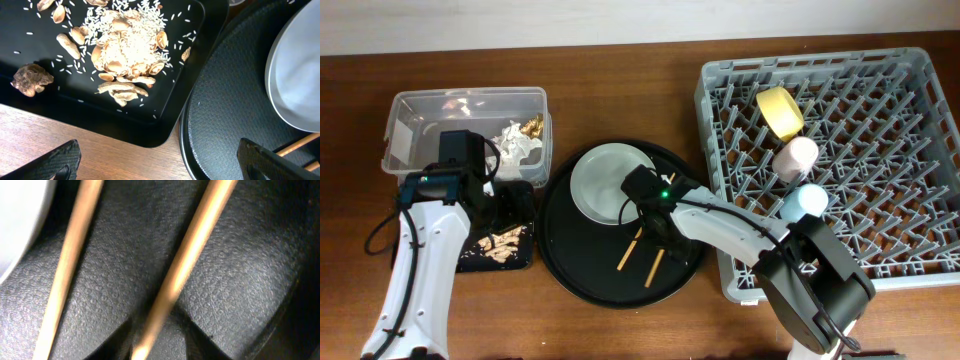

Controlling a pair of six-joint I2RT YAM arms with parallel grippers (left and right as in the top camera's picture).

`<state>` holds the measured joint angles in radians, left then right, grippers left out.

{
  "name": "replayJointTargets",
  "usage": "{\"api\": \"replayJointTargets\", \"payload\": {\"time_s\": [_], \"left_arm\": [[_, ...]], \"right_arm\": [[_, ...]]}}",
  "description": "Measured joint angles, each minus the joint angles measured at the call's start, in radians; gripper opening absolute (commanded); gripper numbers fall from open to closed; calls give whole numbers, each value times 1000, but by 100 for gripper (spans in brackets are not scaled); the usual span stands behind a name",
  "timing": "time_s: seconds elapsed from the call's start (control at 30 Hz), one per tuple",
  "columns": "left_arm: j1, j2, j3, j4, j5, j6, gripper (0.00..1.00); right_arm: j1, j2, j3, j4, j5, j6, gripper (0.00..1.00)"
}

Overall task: Sort waste into correct bins and load items into the dishwasher rack
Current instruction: 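Grasp one chopstick with the right gripper and place it in the rack, then grasp the second chopstick with the right gripper and place it in the rack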

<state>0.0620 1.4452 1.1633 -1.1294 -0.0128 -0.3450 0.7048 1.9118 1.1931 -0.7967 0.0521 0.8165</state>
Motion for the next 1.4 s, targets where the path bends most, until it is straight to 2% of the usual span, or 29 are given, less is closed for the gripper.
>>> {"api": "replayJointTargets", "payload": {"time_s": [0.17, 0.3, 0.43, 0.57, 0.67, 0.8, 0.9, 0.93, 0.97, 1.03, 1.27, 1.4], "left_arm": [[0, 0, 0, -4, 0, 0, 99], [0, 0, 0, -5, 0, 0, 99], [0, 0, 0, -8, 0, 0, 99], [0, 0, 0, -8, 0, 0, 99], [0, 0, 0, -8, 0, 0, 99], [0, 0, 0, -8, 0, 0, 99], [0, 0, 0, -7, 0, 0, 99], [0, 0, 0, -7, 0, 0, 99], [0, 0, 0, -8, 0, 0, 99], [0, 0, 0, -8, 0, 0, 99], [0, 0, 0, -8, 0, 0, 99], [0, 0, 0, -8, 0, 0, 99]], "right_arm": [[0, 0, 0, 0, -11, -2, 4], [0, 1, 17, -24, -15, -1, 4], [-25, -17, 82, -124, -19, -32, 4], [-184, -179, 262, -326, -23, -243, 4], [-308, -226, 323, -411, -23, -400, 4], [-454, -223, 286, -419, -23, -536, 4], [-465, -222, 203, -369, -23, -613, 4], [-465, -222, 185, -357, -26, -631, 9], [-465, -222, 168, -338, -35, -644, 29], [-465, -222, 153, -324, -51, -668, 38], [-457, -222, 203, -370, -74, -636, 43], [-310, -222, 253, -354, -108, -551, 48]]}}
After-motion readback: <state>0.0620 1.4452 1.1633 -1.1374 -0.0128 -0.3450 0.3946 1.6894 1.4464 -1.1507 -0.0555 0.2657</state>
